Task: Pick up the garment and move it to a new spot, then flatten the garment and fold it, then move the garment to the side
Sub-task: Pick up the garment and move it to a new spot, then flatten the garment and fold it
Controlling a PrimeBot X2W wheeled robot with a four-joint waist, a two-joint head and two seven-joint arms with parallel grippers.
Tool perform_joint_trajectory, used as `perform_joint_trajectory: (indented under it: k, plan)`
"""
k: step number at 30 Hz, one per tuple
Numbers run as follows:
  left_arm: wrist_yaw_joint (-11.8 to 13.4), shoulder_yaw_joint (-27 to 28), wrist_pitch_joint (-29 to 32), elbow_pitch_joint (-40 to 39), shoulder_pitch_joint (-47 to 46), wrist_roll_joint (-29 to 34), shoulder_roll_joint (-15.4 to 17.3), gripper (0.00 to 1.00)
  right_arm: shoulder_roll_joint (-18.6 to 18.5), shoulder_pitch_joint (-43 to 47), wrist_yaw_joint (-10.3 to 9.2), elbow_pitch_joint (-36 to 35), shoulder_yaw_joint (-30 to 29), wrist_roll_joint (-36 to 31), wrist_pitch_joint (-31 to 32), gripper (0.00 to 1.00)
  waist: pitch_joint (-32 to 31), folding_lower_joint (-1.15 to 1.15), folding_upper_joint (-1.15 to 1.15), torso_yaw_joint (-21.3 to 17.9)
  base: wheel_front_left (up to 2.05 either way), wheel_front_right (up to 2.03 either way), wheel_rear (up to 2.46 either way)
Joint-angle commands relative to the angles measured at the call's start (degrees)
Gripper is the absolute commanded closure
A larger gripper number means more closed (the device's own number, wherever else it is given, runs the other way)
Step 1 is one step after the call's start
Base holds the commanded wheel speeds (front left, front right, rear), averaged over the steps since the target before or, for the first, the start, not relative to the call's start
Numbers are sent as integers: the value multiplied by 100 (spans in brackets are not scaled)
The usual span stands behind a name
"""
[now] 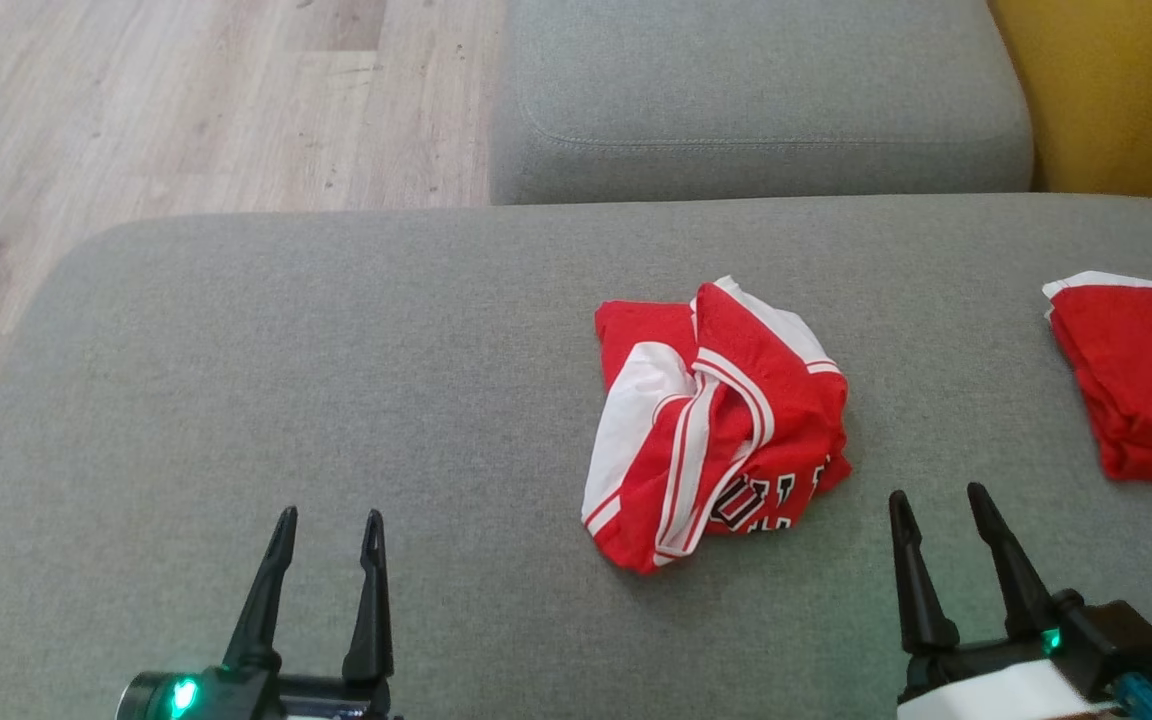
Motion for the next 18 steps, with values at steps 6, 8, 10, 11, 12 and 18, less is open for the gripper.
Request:
perform_joint_trajectory:
  k: [6,8,10,11,12,18]
  plan:
    - [-17,242,-55,-178,-153,78,-73,0,-38,-120,-5,-182,149,25,-15,0,5,0,0,-37,0,0,0]
    - [-10,252,-55,-174,-146,84,-76,0,-38,-109,-5,-172,152,19,-15,0,4,0,0,-44,0,0,0]
    - [-4,246,-55,-165,-136,100,-78,0,-38,-103,-5,-164,154,14,-15,0,5,0,0,-51,0,0,0]
    - [-2,243,-55,-156,-130,104,-78,0,-38,-100,-5,-161,152,14,-15,0,5,0,0,-53,0,0,0]
    - [0,240,-55,-147,-125,108,-79,0,-38,-98,-5,-159,152,14,-15,0,5,0,0,-56,0,0,0]
    - [34,211,-55,-126,-118,52,-81,0,-38,-111,-5,-160,169,10,-15,0,35,0,0,-88,0,0,0]
